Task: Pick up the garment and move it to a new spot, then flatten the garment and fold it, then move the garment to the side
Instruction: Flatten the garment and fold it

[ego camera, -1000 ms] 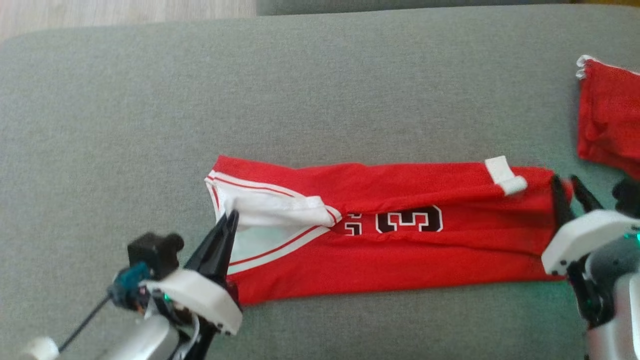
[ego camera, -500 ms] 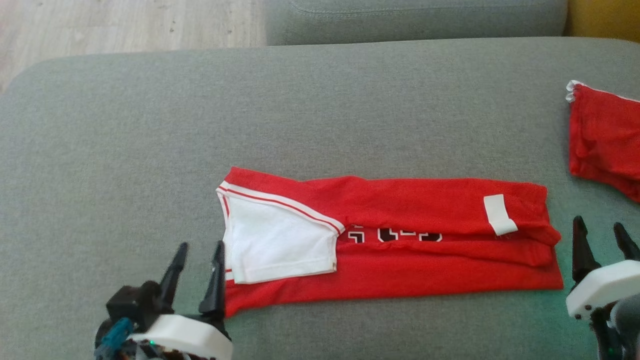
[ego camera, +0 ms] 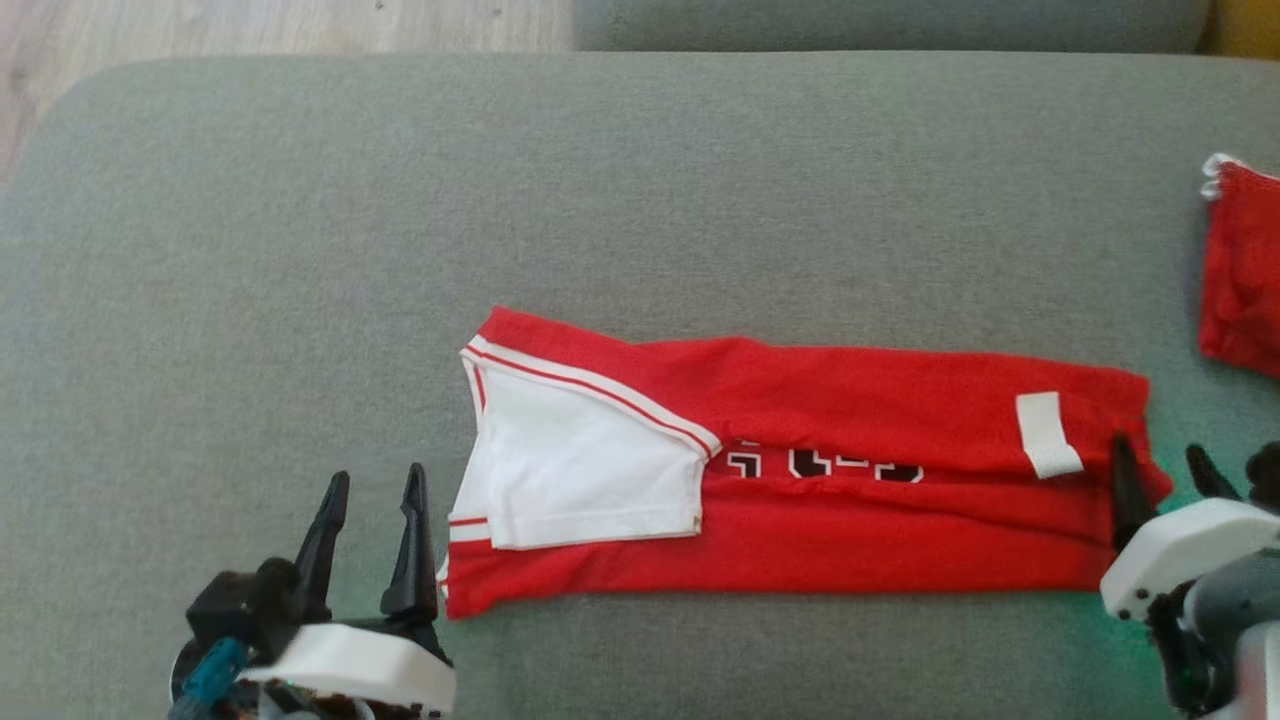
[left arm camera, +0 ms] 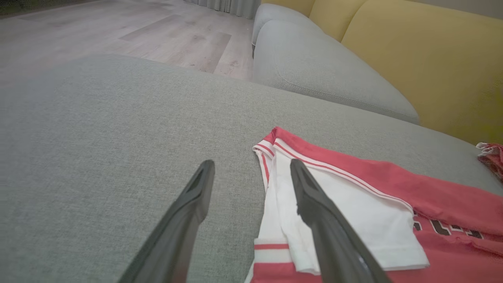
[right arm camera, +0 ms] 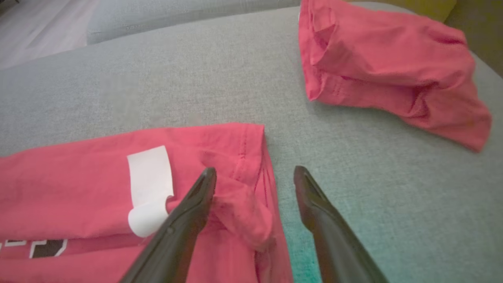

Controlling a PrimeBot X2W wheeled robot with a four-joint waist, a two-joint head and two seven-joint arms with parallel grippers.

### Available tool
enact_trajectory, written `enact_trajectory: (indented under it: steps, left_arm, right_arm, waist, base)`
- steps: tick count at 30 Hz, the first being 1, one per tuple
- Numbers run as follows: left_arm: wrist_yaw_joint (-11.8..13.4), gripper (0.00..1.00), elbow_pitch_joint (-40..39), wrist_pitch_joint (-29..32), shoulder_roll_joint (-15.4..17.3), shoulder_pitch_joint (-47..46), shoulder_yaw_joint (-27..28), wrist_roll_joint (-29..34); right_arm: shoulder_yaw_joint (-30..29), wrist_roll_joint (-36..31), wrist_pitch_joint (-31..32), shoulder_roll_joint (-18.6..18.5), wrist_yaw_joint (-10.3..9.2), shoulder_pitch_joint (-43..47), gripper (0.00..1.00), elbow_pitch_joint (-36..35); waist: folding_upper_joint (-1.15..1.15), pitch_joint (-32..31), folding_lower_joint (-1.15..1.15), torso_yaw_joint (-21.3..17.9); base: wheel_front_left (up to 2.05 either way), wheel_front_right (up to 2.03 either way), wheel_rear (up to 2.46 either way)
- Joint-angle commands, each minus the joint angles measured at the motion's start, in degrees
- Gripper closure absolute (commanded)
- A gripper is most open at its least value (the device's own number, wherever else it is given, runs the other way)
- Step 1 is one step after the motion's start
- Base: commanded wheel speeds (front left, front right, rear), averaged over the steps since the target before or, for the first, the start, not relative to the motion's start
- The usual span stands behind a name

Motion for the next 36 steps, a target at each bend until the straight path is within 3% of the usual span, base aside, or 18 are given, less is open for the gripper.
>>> enact_trajectory:
  steps: [1,11,13,15,16,25,31,36]
  left_arm:
    - [0.48,0.0,-1.92,-0.84,1.17,-1.82,2.94,0.84]
    - [1.14,0.0,-2.83,-0.99,1.63,-1.94,3.35,1.28]
    - [1.27,0.0,-2.98,-0.98,1.76,-2.02,3.42,1.36]
    - [1.39,0.0,-3.12,-0.98,1.89,-2.13,3.51,1.45]
    - [1.45,0.0,-3.17,-0.97,1.95,-2.2,3.52,1.51]
    - [1.85,0.0,-3.23,-0.7,2.2,-2.72,3.34,2.0]
    - [1.86,0.0,-3.27,-0.24,2.1,-3.08,2.72,2.23]
    - [1.54,0.0,-2.49,-0.11,1.68,-3.04,2.1,2.13]
  right_arm:
    - [1.18,0.03,-0.83,-0.49,0.41,-1.4,0.0,-0.24]
    - [3.32,-0.22,-3.62,-0.48,0.41,-0.81,0.0,9.31]
    - [4.51,-0.32,-4.21,-0.48,0.41,-1.17,0.65,10.78]
    - [5.28,-0.1,-4.76,-0.48,0.41,-1.79,0.95,11.85]
    - [5.35,-0.03,-5.26,-0.48,0.41,-2.19,1.0,12.14]
    - [1.07,-1.99,-7.08,-0.48,0.41,-4.99,1.0,9.64]
    - [-4.17,-4.59,-3.82,-0.48,0.41,-3.38,1.0,-0.91]
    - [-1.88,-2.2,-0.87,-0.48,0.41,-1.2,1.0,-7.4]
  waist:
    - [0.0,0.44,-0.01,0.45]
    - [0.0,1.12,-0.01,0.02]
    - [0.0,1.24,-0.01,-0.42]
    - [0.0,1.33,-0.01,-0.96]
    - [0.0,1.37,-0.01,-1.2]
    - [0.0,1.03,-0.01,-3.84]
    - [0.0,0.0,-0.01,-5.63]
    - [0.0,-1.43,-0.01,-5.64]
  base:
    - [0.0,0.0,0.0]
    - [0.0,0.0,0.0]
    - [0.0,0.0,0.0]
    - [0.0,0.0,0.0]
    - [0.0,0.0,0.0]
    - [0.0,0.0,0.0]
    - [0.0,0.0,0.0]
    - [0.0,0.0,0.0]
